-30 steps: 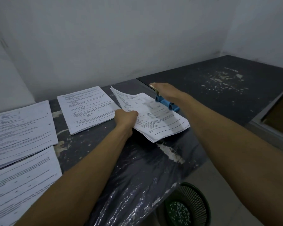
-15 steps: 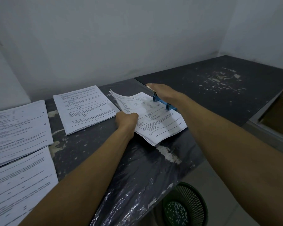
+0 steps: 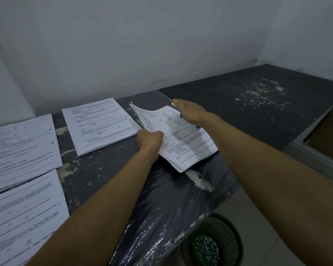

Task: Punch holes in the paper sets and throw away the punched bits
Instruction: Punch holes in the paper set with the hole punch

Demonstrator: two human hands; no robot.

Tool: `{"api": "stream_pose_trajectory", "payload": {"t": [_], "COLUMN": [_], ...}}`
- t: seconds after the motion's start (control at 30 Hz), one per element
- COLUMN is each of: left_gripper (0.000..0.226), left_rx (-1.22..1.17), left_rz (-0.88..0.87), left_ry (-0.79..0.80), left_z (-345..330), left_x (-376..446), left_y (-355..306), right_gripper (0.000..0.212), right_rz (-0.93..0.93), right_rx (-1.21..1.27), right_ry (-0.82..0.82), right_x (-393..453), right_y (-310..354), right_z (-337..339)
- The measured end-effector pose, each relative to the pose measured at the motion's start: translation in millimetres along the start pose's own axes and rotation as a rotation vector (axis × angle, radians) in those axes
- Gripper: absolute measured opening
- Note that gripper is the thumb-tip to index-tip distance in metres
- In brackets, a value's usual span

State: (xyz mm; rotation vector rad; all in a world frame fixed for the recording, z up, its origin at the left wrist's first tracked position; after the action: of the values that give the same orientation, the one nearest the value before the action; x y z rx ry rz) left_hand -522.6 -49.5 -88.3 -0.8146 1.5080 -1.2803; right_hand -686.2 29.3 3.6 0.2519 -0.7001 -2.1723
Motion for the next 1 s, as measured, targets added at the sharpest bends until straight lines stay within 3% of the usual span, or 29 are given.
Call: {"api": "stream_pose_trajectory", "payload": {"t": [0.13,0.4,0.6,0.87,1.0], "left_gripper": [0.021,0.022,0.022,0.028,0.027], "left_rx": [-0.006,0.006,0.011,0.030,0.041], "left_rz": [-0.019,-0.048,-0.068,-0.058,-0.047], "left_ry": [0.000,0.008,0.019,0.010,0.012], "left_z": [0,-1,-2,0,0], "left_x": [2,5,7,6,5], "left_y": [0,1,0,1,1], "right_gripper": [0.049,0.048,0.053,0.054,0.052], "right_rz": [0.126,0.170,0.185,0.159,0.115], "right_rx": [-0.196,-0.326,-0.704,-0.702,-0.528], "right_ry": [-0.059,-0.076,-0.132,-0.089,-0.017], "right_x": [-7,-8,-15,-12,-10], "right_y": [13,14,2,1,4], "right_z": [-7,-12,-43,-47,-37]}}
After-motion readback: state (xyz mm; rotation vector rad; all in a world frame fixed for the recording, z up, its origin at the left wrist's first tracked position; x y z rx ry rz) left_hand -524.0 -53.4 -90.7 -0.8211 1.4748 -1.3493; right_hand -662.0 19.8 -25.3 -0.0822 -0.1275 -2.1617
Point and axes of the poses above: each hand's wrist, its own x-axis towards the middle knuckle, its own z-axis out of the back of the hand, y = z × x, the point moved 10 cm from there along x, towards the middle knuckle, and after that the axes turned 4 degrees about -y, right-handed, at the moved point
